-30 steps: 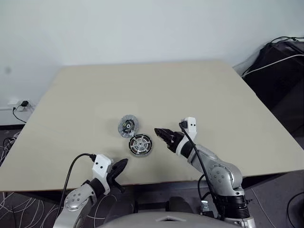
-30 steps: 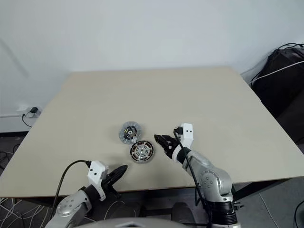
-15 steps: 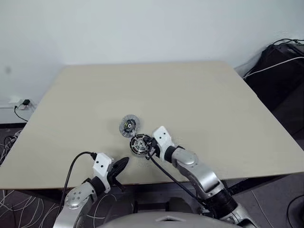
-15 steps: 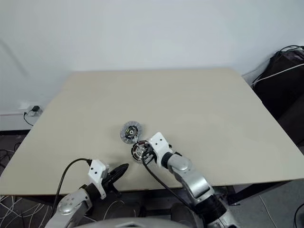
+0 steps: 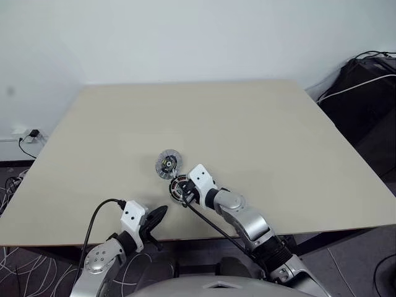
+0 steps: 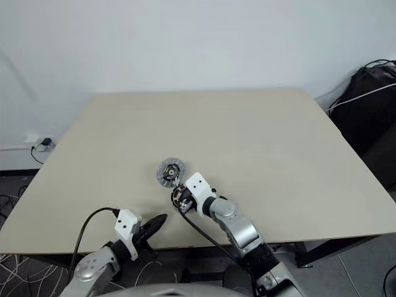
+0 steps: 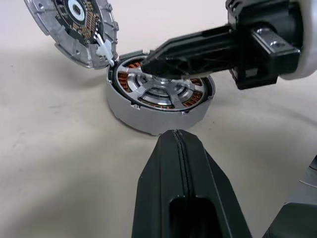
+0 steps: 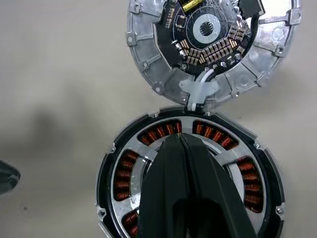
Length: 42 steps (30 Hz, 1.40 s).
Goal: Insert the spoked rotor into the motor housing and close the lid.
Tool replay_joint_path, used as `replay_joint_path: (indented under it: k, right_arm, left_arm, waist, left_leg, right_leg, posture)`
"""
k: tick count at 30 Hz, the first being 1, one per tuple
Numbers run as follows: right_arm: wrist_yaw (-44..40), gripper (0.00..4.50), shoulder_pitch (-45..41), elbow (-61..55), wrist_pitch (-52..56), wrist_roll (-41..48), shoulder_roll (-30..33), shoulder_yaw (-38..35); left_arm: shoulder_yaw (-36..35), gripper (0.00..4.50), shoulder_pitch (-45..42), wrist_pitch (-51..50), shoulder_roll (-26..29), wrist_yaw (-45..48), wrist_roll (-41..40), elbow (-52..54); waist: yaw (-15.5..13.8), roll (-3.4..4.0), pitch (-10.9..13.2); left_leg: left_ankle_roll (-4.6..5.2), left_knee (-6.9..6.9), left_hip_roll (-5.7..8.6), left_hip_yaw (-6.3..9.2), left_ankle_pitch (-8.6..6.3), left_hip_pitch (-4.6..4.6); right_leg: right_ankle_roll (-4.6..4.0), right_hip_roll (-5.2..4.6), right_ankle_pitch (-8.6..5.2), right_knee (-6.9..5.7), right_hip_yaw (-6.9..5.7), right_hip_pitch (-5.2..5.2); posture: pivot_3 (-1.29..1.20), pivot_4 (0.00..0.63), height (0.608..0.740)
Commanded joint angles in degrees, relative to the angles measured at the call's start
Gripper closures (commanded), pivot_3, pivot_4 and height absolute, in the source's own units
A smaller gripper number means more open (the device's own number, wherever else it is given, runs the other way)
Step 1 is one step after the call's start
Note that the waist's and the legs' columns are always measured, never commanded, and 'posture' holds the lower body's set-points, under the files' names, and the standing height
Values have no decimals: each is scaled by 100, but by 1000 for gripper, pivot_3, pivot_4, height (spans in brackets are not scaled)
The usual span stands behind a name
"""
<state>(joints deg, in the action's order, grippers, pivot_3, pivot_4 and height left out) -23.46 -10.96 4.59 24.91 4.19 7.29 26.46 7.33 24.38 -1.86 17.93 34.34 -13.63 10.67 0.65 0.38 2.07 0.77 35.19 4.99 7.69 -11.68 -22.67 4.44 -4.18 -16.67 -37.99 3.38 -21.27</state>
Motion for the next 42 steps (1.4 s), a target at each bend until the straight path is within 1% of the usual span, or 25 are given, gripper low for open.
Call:
replay_joint_path:
  k: [1, 4, 9, 12, 18, 22, 32, 36, 41, 42]
  right_arm:
    - [-76, 4454, 40, -62, 230, -54, 61, -102]
    - [-449, 4454, 46, -623, 291, 59, 256, -66]
    - [-1497, 4454, -263, -1650, 414, -48, 1222, 298]
    - [-1964, 3827, -509, -1919, 441, -209, 1738, 515]
    - [-2542, 1899, -918, -1959, 332, -659, 2291, 893]
    - [-2937, 1899, -1217, -1806, 148, -1066, 2495, 1239]
    - [-3045, 1899, -1506, -1080, -266, -1542, 2057, 1477]
    - [-3098, 1899, -1569, -833, -350, -1629, 1901, 1498]
    - [-3230, 1899, -1594, -587, -408, -1753, 1851, 1570]
    - [-3258, 2078, -1596, -551, -415, -1785, 1859, 1574]
  left_arm:
    - [12, 4500, -29, 153, -24, 35, 3, -34]
    - [23, 4500, -40, 161, -35, 36, 2, -57]
    - [47, 4500, -78, 157, -48, 56, -1, -96]
    - [71, 4500, -113, 141, -72, 59, 11, -107]
    - [124, 4500, -149, 79, -115, 16, 21, -41]
    - [155, 4500, -138, -43, -129, -67, 3, 126]
    - [155, 4500, -124, -451, -131, -280, -51, 584]
    - [141, 4500, -96, -469, -131, -313, -56, 615]
    - [136, 4500, -30, -413, -139, -324, -48, 607]
    - [133, 4500, -22, -404, -140, -323, -48, 603]
  waist:
    - [-1, 1, -9]
    - [-7, -1, -11]
    - [3, 1, -5]
    - [3, -3, -5]
    - [-16, -15, 1]
    - [-18, -19, 1]
    - [-20, -24, 1]
    - [-16, -24, 1]
    - [-19, -25, 0]
    - [-20, -25, 0]
  left_leg:
    - [0, 0, 0, 0, 0, 1]
    - [0, 6, 1, 0, 0, 5]
    - [1, 12, 5, 0, 0, 1]
    - [0, 10, 0, 4, 0, 2]
    - [0, 10, 1, 8, 0, -2]
    - [1, 11, 4, 8, 0, -1]
    - [0, 10, 3, 10, 0, -1]
    - [1, 12, 4, 10, 0, -1]
    - [0, 12, 4, 10, 0, 0]
    - [0, 12, 4, 10, 0, 0]
  right_leg:
    - [0, 0, 0, -2, 0, 1]
    - [1, -2, -1, -2, -1, 9]
    - [3, -15, -1, -1, -2, 10]
    - [2, -23, -1, -1, -6, 9]
    - [2, -26, -2, 6, -14, 11]
    - [5, -26, 0, 7, -13, 12]
    - [7, -18, 2, 6, -16, 12]
    - [8, -11, 3, 5, -16, 12]
    - [7, -9, 3, 4, -16, 13]
    - [7, -9, 3, 4, -16, 12]
  posture:
    - [0, 0, 740]
    - [0, 0, 740]
    - [0, 0, 740]
    - [0, 0, 740]
    - [0, 0, 740]
    - [0, 0, 740]
    - [0, 0, 740]
    - [0, 0, 740]
    - [0, 0, 740]
    - [0, 0, 740]
